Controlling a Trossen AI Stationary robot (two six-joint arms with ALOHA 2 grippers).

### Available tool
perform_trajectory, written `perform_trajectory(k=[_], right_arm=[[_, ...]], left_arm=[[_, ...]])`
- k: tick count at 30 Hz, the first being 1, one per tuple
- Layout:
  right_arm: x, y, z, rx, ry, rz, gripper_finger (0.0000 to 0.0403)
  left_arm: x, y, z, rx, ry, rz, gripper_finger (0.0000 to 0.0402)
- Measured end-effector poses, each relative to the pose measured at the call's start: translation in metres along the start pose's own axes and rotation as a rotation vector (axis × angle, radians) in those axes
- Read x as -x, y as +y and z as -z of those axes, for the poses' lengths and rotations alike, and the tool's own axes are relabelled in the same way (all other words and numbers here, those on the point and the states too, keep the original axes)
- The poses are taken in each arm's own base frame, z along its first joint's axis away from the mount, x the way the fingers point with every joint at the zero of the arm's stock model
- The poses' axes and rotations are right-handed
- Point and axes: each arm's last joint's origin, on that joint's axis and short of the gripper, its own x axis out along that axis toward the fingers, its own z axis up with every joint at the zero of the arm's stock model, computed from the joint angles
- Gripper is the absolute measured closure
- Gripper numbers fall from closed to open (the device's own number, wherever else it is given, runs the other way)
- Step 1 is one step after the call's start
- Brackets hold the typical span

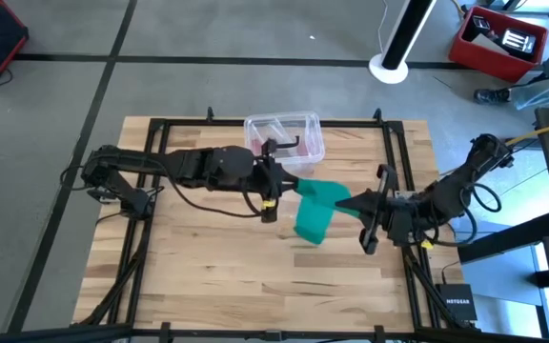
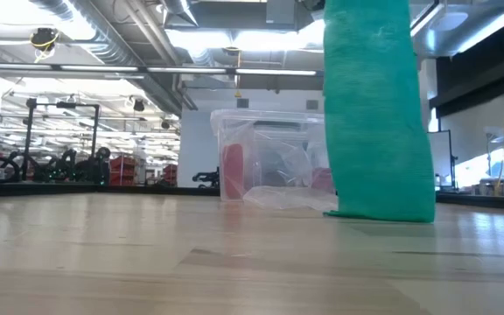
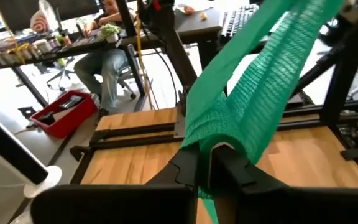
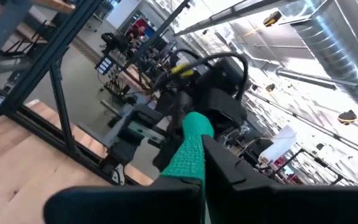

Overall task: Roll bandage
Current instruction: Roll the green bandage

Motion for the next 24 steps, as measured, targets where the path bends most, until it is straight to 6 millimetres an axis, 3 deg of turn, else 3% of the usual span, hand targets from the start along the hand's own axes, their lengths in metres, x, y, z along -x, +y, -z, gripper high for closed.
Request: perform_trajectory(k=[7, 18, 24], right_arm=[[0.003, 0.001, -0.002, 0.063, 0.047, 0.046, 0.0401], [0.009, -0.026, -0.004, 0.136, 0.119, 0.124, 0.0401], [0.002, -0.03, 0.011, 0.119, 0.165, 0.087, 0.0401]], left_arm=[[-0.001, 0.002, 0.001, 0.012, 0.002, 0.02, 0.0386], [0.008, -0.039, 0.0, -0.145, -0.017, 0.307, 0.0386], [0.014, -0.055, -0.009, -0.178, -0.124, 0.38, 0.0386]])
